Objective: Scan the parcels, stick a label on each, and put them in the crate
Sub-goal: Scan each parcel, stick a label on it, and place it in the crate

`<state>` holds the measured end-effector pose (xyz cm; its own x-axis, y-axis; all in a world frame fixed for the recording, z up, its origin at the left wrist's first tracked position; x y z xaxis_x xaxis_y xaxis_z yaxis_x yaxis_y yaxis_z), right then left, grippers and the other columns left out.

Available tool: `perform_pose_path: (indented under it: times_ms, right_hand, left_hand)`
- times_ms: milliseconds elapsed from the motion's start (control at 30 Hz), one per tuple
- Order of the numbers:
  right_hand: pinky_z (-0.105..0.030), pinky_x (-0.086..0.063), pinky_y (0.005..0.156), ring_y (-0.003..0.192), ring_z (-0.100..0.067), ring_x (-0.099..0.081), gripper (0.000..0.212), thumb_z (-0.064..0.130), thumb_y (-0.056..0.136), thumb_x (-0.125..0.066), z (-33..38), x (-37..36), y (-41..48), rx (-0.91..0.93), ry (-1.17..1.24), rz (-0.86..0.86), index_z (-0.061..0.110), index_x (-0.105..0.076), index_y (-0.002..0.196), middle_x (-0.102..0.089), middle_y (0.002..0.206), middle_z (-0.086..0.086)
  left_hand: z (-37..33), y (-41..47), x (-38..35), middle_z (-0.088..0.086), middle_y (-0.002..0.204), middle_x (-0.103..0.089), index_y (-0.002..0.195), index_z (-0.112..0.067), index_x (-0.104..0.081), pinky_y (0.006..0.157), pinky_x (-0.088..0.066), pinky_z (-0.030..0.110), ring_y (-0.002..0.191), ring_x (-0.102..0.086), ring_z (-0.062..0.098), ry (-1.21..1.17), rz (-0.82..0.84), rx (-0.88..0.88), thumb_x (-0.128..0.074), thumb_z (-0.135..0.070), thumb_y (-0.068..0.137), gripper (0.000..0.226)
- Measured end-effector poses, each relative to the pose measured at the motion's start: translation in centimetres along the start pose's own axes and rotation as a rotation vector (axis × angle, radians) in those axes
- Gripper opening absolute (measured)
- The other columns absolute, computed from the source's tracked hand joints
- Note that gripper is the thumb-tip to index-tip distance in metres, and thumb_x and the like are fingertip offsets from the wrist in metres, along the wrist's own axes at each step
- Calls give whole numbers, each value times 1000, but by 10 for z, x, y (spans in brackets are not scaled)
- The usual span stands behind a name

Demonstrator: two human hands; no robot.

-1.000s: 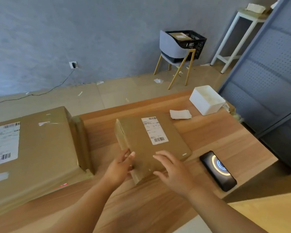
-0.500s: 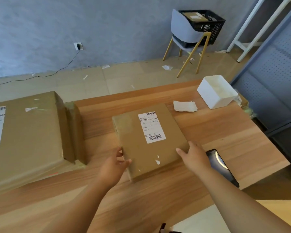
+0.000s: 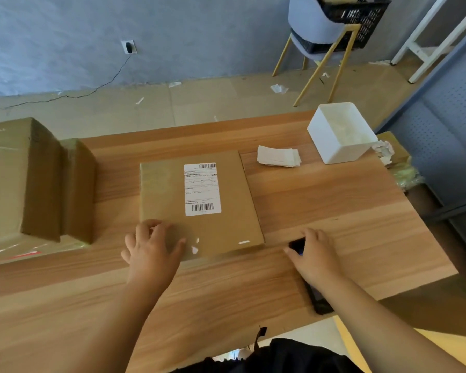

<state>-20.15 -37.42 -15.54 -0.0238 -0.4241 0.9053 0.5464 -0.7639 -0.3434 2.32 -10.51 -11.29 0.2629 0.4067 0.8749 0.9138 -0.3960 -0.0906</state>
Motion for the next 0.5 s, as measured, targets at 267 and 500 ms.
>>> perform_pose_path:
  times_ms: [267,500]
  right_hand:
    - [-34,-38,96,121,-26,-33,127,86,53,-58,-66,-32,0,-145,-148,188,8,-12,142,-24,133,-8]
    - [-32,-43,93,117,-24,-40,119,73,55,-73,-68,-38,-2,-161,-117,211,3,-22,137,-30,132,-13]
  left_hand:
    - [-41,-22,-32,6,132,-45,116,-18,-61,100,-28,48,121,-33,34,-29,-19,-27,-72,-30,78,41]
    - [-41,-28,-34,5,137,-42,123,-18,-57,104,-25,49,126,-29,33,-18,-18,-7,-68,-34,81,46]
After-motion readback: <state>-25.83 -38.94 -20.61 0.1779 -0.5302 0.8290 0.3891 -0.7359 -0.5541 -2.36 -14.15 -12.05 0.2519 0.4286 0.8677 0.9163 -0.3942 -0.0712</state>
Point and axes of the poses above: each hand's wrist, its own y-axis towards the middle knuckle, its own x-axis out of the back of the hand, z = x × y, the point moved 8 cm from there along y, towards the middle knuckle
